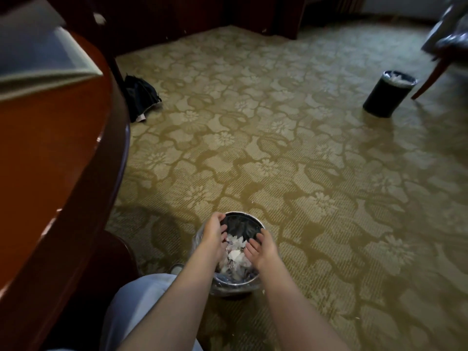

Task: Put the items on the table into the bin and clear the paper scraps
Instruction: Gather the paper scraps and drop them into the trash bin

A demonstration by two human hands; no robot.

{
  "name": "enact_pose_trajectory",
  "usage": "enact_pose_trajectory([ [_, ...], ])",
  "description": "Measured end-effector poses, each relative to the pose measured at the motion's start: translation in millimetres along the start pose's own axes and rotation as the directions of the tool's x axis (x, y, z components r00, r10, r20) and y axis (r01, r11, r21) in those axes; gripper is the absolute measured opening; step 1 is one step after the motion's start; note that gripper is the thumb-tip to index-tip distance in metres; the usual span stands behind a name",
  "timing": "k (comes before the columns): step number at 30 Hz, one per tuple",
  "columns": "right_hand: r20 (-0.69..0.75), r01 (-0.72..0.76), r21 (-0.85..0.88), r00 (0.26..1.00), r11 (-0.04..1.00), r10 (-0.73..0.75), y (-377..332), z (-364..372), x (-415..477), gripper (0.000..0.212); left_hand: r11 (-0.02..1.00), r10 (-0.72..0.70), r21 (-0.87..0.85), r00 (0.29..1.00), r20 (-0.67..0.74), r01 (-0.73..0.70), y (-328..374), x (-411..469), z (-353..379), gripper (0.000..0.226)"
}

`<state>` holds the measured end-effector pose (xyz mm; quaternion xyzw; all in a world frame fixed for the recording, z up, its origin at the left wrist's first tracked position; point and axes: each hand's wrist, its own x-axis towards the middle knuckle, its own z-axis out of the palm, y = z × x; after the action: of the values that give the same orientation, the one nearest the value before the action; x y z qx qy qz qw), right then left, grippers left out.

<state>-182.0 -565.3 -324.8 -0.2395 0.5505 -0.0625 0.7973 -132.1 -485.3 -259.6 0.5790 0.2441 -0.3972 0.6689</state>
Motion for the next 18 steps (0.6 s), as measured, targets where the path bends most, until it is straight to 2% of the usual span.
enact_pose_trajectory([
  [8, 0.173, 0.164, -0.016, 0.972, 0.986, -0.159, -37.7, 31.1, -80.9, 0.044, 0.964, 0.249, 0.055, 0.958, 0.145, -0.259, 46.9, -77.2, 12.8, 0.039],
  [12, 0.289, 0.249, 0.004, 0.927, 0.968, -0.240, -58.2, 53.1, -125.9, 0.042, 0.913, 0.381, 0.071, 0.900, 0.210, -0.403, 79.7, -123.5, 16.6, 0.040],
  [15, 0.365, 0.310, 0.008, 0.884, 0.951, -0.291, -68.0, 73.9, -159.5, 0.029, 0.860, 0.480, 0.059, 0.843, 0.243, -0.507, 105.2, -157.1, 12.4, 0.040],
  [18, 0.455, 0.333, 0.031, 0.835, 0.942, -0.310, -67.4, 98.6, -196.2, 0.025, 0.793, 0.584, 0.037, 0.776, 0.238, -0.608, 131.8, -189.6, -8.1, 0.040],
])
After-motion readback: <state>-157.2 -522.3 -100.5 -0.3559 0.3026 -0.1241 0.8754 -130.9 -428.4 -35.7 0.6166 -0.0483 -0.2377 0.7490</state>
